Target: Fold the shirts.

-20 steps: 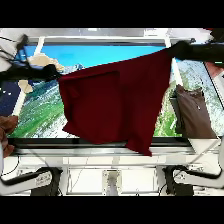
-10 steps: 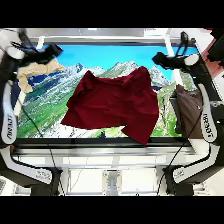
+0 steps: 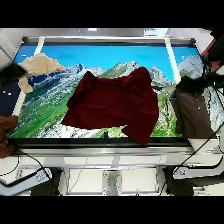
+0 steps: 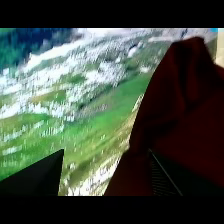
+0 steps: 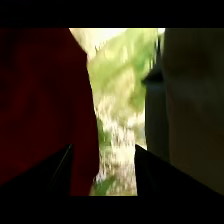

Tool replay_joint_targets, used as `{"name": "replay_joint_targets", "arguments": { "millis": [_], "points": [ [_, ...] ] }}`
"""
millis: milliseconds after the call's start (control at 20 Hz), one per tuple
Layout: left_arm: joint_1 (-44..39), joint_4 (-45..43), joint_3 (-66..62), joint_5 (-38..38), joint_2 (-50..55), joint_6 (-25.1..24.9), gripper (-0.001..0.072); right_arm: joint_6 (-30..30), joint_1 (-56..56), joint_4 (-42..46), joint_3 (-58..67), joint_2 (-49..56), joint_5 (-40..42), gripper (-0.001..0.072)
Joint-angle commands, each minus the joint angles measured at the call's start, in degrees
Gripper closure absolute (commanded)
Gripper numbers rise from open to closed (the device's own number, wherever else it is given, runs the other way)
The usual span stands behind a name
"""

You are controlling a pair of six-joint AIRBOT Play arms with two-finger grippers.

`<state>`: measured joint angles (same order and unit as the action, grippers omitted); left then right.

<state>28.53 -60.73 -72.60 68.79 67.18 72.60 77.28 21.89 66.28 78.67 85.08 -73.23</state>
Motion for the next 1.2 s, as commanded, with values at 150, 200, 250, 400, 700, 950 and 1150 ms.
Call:
{"name": "replay_joint_targets", "arguments": {
  "millis": [150,200,250,400,700,950,1150],
  "points": [
    [5.0,12.2,41.3,-9.6,-13.0,4.3,0.0141,-3.4,1.4,-11.1,-24.6,-3.8,1.3,0.0181],
    [5.0,13.6,42.8,-9.4,-13.0,3.8,0.0141,-3.9,1.3,-12.8,-26.8,-3.8,2.5,0.0181],
    [5.0,13.6,43.2,-9.2,-13.0,3.5,0.014,-4.0,1.3,-15.0,-28.8,-3.7,4.5,0.0181],
    [5.0,14.8,43.2,-9.1,-13.0,3.5,0.0141,-7.5,1.3,-22.6,-32.5,-3.1,8.8,0.0181],
    [5.0,14.9,43.2,-7.5,-13.0,3.5,0.0141,-8.3,-0.2,-24.2,-33.7,-2.5,12.8,0.0183],
    [4.9,14.9,43.2,-7.2,-13.0,3.5,0.0141,-6.4,-3.7,-24.3,-33.7,-1.5,13.7,0.0185],
    [4.9,15.0,43.2,-5.0,-13.0,3.5,0.014,-6.6,-4.5,-28.7,-33.5,-1.5,14.2,0.0401]
  ]
}}
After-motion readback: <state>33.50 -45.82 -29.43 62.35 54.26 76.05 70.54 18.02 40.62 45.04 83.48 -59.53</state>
